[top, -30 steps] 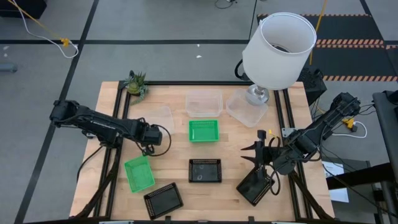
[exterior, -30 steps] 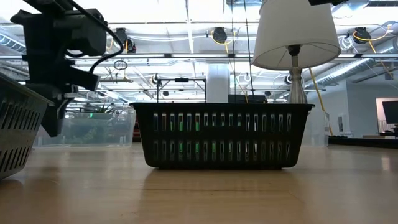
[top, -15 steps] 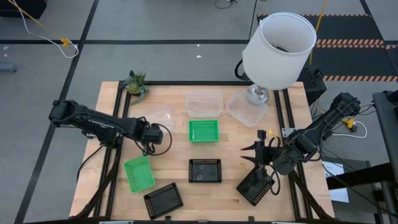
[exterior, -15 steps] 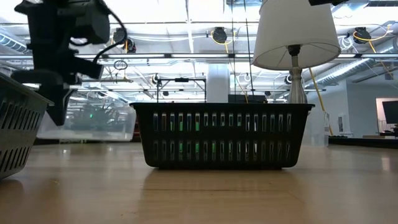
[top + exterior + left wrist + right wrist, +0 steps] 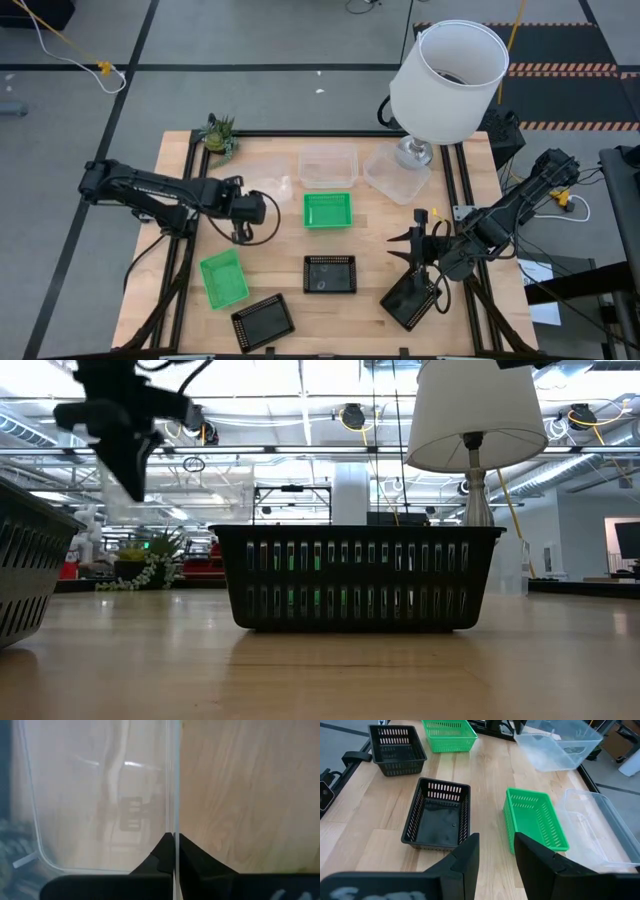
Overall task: Stack baskets by color
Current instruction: Stack the left transparent bin on top of the middle transparent bin
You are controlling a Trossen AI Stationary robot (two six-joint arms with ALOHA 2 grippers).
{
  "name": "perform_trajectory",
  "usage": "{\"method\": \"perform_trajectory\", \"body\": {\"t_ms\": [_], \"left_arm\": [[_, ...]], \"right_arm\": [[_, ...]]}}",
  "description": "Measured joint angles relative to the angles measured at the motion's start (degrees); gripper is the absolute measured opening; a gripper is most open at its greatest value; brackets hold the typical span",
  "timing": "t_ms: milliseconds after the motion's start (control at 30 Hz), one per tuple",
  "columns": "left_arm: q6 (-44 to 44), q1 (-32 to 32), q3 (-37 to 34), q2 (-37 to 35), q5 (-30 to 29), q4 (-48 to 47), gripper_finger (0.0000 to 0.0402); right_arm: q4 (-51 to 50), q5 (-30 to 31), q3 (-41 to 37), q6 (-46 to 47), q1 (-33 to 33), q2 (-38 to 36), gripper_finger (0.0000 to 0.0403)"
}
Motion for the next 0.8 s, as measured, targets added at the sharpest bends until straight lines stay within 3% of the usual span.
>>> {"method": "perform_trajectory", "body": {"t_ms": [400, 800], "left_arm": [[12.75, 3.53, 11.39, 1.45, -0.23, 0.12, 0.0003], [23.65, 8.74, 22.91, 10.06, -0.61, 0.5, 0.0004]], "right_arm": [[0.01, 0.0, 0.0, 0.0, 0.0, 0.0, 0.0115], [-0.11, -0.02, -0.04, 0.17, 0.02, 0.0, 0.0115]]}}
